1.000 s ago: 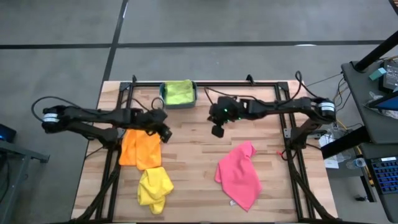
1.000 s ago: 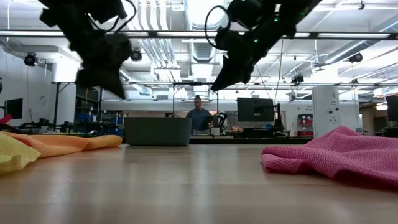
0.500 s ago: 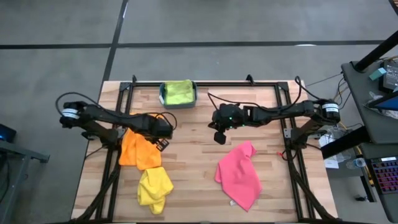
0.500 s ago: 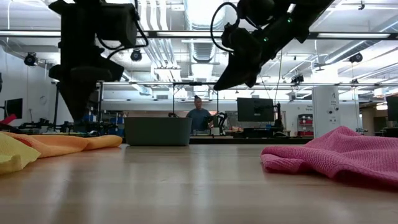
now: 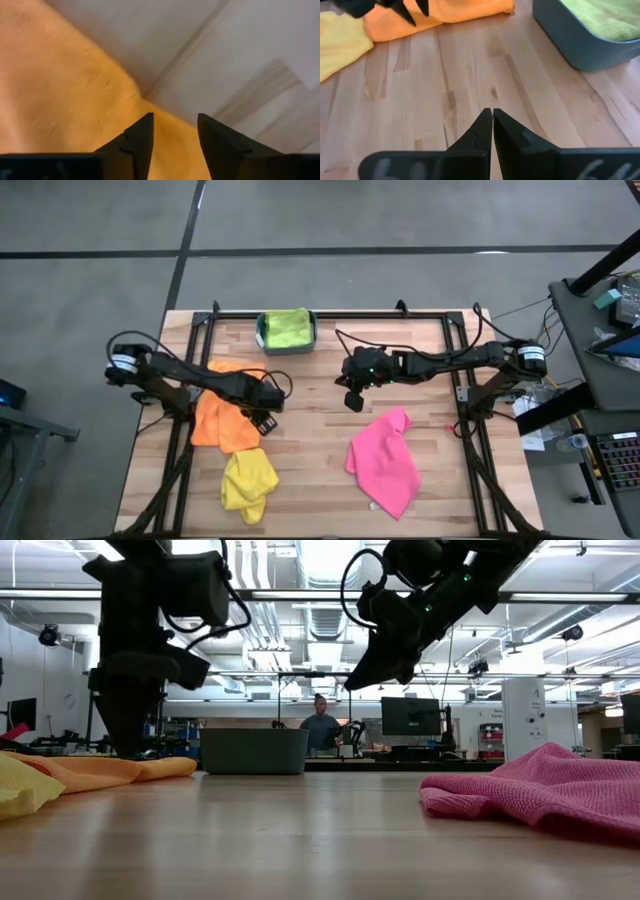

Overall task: Fold microfiber towels
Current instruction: Fold the orange towel

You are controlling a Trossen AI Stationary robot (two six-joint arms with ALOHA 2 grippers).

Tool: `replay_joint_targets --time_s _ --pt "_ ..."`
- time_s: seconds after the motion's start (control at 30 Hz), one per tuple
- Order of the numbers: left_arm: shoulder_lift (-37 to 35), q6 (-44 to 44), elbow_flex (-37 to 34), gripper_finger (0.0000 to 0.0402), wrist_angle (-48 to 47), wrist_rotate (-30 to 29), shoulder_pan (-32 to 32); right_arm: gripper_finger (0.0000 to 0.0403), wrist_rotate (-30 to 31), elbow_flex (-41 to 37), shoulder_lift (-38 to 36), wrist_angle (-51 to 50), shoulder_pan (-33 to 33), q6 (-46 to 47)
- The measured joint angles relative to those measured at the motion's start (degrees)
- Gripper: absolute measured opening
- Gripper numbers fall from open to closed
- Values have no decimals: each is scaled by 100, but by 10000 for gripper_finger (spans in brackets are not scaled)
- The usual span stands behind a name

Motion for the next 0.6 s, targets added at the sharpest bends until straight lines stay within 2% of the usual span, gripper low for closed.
replay_joint_targets --time_s 0.23,0.43,0.6 --pt "402 82 17 136 19 -32 9 9 -2 0 4 5 0 -2" --pt "294 185 203 129 -415 -49 9 9 -4 0 4 15 0 -2" --pt "162 145 102 129 -676 -356 11 9 -4 -1 7 18 1 -4"
